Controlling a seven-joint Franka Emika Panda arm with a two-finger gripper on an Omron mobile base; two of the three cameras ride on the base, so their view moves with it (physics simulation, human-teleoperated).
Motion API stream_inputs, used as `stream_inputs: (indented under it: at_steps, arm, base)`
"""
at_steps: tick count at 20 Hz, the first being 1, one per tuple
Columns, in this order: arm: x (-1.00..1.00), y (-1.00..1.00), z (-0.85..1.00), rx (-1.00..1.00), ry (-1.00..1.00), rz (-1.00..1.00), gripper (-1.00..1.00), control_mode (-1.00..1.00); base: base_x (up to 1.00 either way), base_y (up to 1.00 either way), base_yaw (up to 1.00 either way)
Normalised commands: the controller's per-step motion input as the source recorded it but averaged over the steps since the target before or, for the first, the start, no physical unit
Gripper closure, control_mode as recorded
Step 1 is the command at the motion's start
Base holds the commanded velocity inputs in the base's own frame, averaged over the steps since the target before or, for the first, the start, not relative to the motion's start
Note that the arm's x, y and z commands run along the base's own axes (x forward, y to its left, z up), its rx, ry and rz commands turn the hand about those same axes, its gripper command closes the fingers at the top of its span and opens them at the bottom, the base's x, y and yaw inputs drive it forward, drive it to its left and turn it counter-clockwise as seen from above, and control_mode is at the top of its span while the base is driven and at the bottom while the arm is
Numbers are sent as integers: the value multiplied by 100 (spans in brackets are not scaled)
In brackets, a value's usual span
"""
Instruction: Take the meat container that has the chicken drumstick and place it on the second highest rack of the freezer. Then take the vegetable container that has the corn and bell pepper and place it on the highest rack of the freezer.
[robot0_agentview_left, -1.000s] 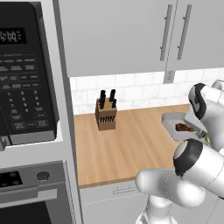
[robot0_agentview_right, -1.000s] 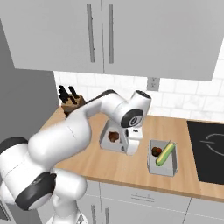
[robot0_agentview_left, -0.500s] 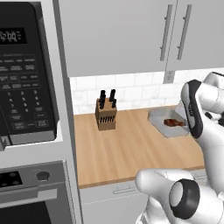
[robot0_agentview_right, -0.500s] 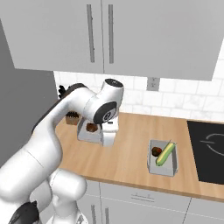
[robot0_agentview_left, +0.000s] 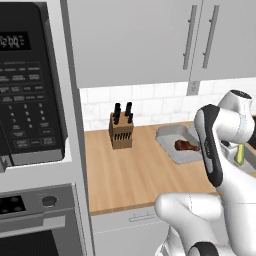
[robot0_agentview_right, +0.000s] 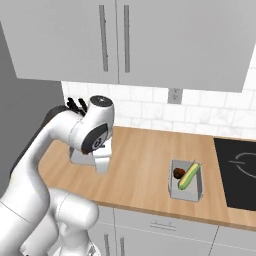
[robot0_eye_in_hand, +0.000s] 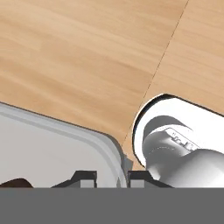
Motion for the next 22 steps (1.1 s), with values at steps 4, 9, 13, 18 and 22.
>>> stream_inputs:
  at_steps: [4, 9, 13, 18, 22]
  arm:
    - [-14, 14, 0, 0, -3, 3, 100, -100]
    - [-45, 14, 16, 0, -5, 6, 100, -100]
    - [-66, 14, 44, -3, -10, 13, 100, -100]
    - [-42, 11, 23, 0, -10, 10, 100, -100]
    - [0, 0, 0, 0, 0, 0, 100, -100]
  base:
    - [0, 0, 0]
    - [0, 0, 0]
    - [0, 0, 0]
    - [0, 0, 0]
    - [0, 0, 0]
